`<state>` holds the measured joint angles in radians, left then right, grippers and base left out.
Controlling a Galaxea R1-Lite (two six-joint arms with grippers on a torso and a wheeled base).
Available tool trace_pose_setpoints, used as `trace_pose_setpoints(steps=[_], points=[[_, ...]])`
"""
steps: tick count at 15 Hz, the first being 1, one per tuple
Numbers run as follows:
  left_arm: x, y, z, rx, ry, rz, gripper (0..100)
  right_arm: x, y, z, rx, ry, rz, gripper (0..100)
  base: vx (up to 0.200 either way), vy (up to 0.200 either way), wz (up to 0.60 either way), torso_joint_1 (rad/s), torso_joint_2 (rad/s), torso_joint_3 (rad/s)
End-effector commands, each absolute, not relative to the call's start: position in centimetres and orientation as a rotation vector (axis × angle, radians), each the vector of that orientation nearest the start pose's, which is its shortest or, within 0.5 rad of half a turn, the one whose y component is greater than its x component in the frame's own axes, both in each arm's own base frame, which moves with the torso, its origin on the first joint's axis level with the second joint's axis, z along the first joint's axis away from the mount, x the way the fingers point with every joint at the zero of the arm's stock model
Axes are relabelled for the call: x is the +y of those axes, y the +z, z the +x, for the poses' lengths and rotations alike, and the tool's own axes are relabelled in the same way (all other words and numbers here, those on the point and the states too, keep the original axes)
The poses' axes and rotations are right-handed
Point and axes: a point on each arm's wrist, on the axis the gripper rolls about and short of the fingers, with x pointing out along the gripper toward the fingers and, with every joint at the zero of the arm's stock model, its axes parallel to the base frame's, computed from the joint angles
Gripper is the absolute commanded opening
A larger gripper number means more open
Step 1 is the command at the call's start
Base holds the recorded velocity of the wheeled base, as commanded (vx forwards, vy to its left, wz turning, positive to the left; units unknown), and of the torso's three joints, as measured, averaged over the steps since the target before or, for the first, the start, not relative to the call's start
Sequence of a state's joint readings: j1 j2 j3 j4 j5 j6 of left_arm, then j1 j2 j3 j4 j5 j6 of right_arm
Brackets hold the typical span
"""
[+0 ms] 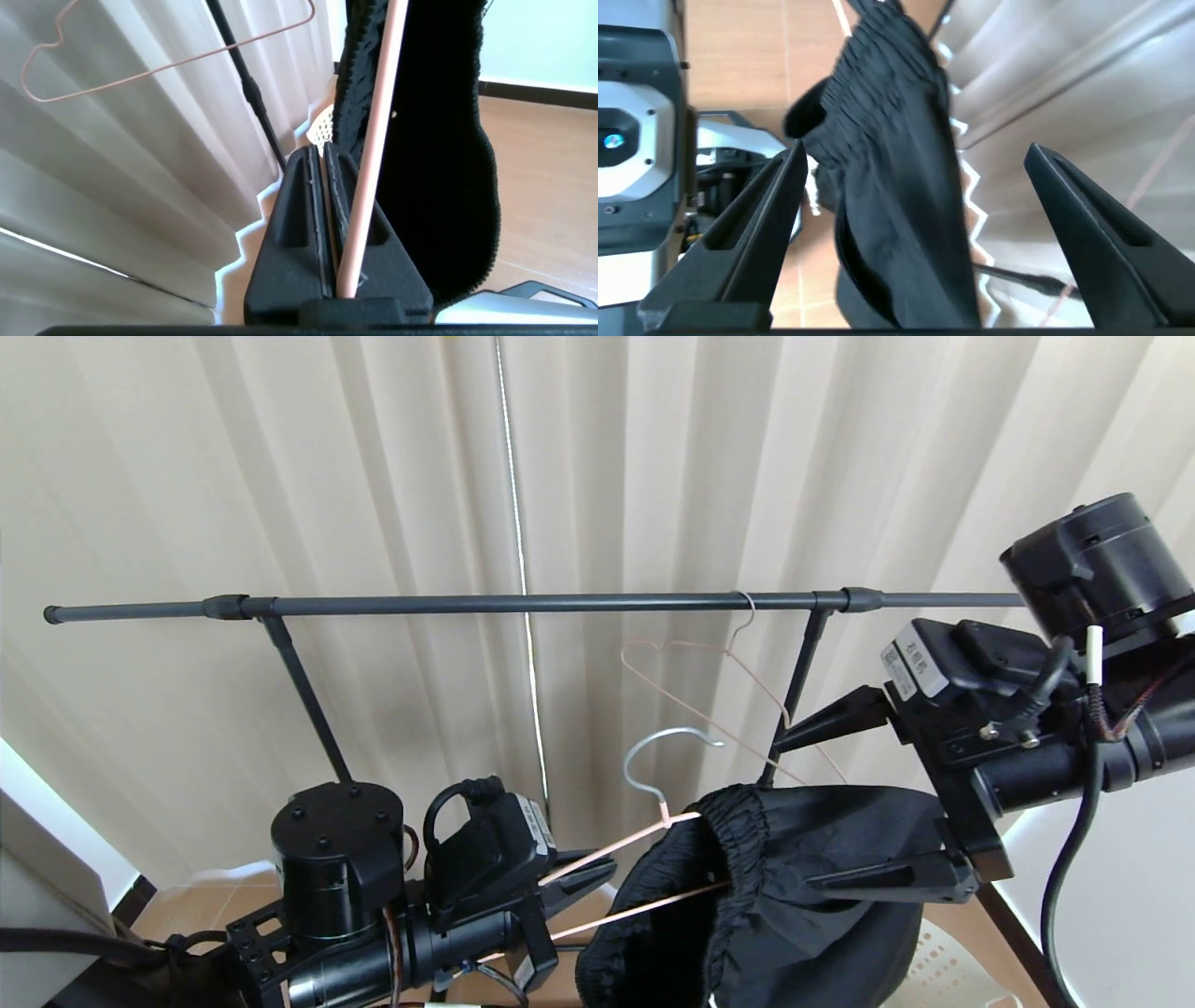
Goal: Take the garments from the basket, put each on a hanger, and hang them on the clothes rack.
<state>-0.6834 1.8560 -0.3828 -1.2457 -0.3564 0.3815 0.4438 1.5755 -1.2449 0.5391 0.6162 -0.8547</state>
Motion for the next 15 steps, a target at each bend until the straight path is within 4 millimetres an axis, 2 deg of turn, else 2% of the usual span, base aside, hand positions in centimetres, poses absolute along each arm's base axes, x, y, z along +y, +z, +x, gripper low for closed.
trace_pose_setpoints(steps=[1, 7, 15], points=[[-18.0, 9.7, 20.8, 0.037, -1.073, 0.389, 0, 13.3, 22.7, 23.1, 0.465, 1.343, -0.640, 100, 0.000, 0.000, 0.00, 0.000, 0.00, 0.000], [-18.3, 9.9, 20.4, 0.027, -1.085, 0.391, 0, 15.1, 21.2, 24.6, 0.500, 1.384, -0.643, 100, 0.000, 0.000, 0.00, 0.000, 0.00, 0.000], [-18.7, 9.9, 20.2, 0.019, -1.100, 0.392, 0, 15.3, 21.5, 25.1, 0.492, 1.362, -0.658, 100, 0.000, 0.000, 0.00, 0.000, 0.00, 0.000]])
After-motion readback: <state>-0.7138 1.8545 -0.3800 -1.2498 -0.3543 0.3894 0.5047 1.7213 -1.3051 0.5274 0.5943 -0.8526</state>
